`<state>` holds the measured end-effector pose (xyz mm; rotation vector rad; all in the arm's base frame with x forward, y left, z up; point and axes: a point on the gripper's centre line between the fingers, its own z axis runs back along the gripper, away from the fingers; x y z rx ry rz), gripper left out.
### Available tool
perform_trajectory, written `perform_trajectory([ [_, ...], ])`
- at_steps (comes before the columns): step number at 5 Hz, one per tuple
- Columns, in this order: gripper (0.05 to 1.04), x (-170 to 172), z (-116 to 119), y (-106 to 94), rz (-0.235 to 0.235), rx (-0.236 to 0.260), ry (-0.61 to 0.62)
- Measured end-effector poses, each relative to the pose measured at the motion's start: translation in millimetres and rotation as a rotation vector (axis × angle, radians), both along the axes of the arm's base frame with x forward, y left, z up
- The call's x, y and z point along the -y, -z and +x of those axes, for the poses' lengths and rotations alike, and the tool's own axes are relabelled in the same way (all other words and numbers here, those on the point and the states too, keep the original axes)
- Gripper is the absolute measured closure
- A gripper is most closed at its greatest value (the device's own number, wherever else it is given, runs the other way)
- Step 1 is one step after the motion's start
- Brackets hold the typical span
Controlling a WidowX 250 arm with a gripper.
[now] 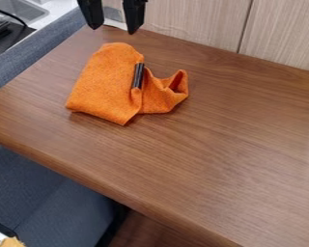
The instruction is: Fold the cloth from top right to left
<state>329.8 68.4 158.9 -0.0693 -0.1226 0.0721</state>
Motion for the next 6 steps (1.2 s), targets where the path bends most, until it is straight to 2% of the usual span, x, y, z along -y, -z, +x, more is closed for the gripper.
perform_trajectory([
  [1,0.083,0.6,0.8,9.9,-0.009,-0.027,-0.007],
  [2,0.083,25.9,3.2,23.7,-0.026,-0.035,0.032],
  [4,0.083,71.5,8.8,54.0,-0.002,-0.044,0.097],
  [5,0.083,84.8,11.4,72.9,0.020,-0.063,0.117],
  [6,0.083,84.5,11.6,93.9,0.037,-0.111,0.112],
])
